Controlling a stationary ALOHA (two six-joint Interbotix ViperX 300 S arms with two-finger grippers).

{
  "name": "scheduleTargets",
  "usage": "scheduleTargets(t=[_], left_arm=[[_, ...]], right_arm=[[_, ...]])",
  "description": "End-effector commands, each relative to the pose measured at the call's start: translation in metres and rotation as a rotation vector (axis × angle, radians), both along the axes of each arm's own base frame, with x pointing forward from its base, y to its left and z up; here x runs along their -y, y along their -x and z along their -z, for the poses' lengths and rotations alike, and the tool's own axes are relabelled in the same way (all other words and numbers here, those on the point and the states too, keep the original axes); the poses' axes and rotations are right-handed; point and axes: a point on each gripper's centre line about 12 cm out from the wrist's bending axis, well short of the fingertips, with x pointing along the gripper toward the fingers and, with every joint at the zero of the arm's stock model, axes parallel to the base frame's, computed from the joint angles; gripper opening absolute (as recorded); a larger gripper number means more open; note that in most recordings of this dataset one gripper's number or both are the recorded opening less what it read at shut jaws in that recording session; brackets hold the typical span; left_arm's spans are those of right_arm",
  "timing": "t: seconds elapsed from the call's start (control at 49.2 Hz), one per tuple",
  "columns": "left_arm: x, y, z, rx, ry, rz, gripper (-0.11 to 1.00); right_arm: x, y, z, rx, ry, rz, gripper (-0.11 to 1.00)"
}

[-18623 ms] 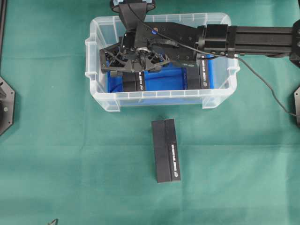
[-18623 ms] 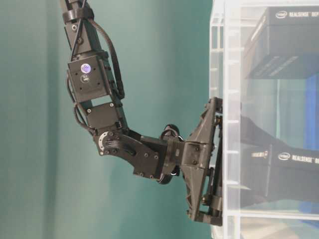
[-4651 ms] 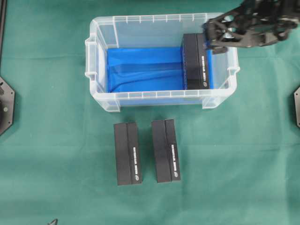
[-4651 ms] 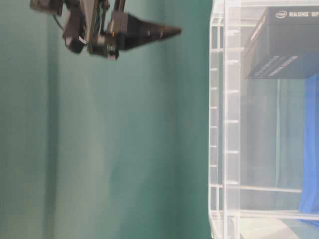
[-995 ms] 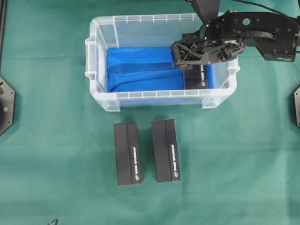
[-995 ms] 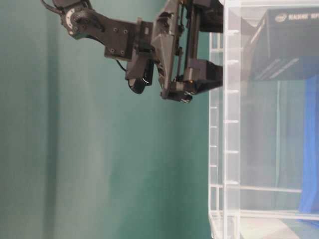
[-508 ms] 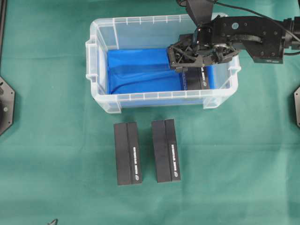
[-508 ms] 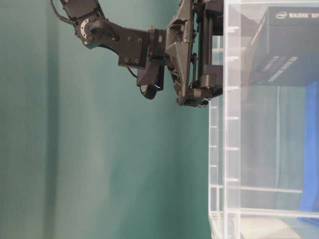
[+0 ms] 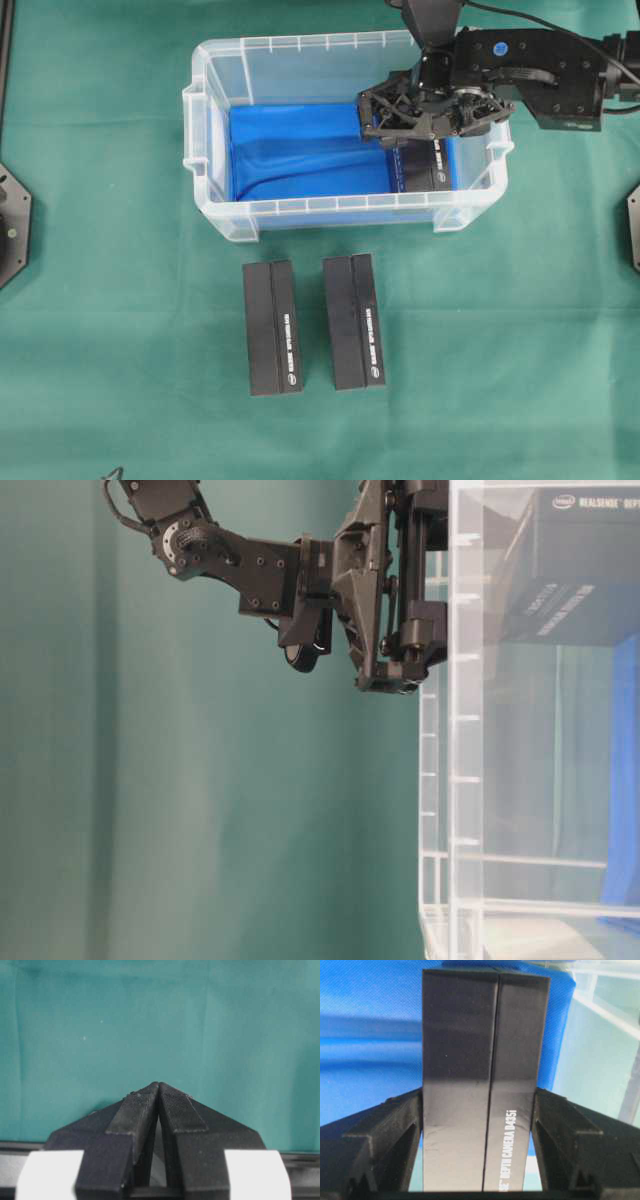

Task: Take the box out of the case with the right arm.
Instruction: 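Lower the right gripper and close it on the right black box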

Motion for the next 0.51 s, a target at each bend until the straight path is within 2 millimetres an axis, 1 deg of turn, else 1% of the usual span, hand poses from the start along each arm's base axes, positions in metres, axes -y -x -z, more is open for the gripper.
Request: scheduleTargets(t=[0.0, 0.487], left_arm=[[-0.0008, 0.0006, -0.0036, 0.012, 0.001, -0.006, 0.0], [-0.001, 0.0013, -0.0036, 0.014, 0.0, -0.007, 0.0]], right_arm=[[-0.0011, -0.0034, -0.0085, 0.023, 0.004, 0.0, 0.65], [-0.0022, -0.005, -0.0146, 0.017, 0.006, -0.001, 0.65]])
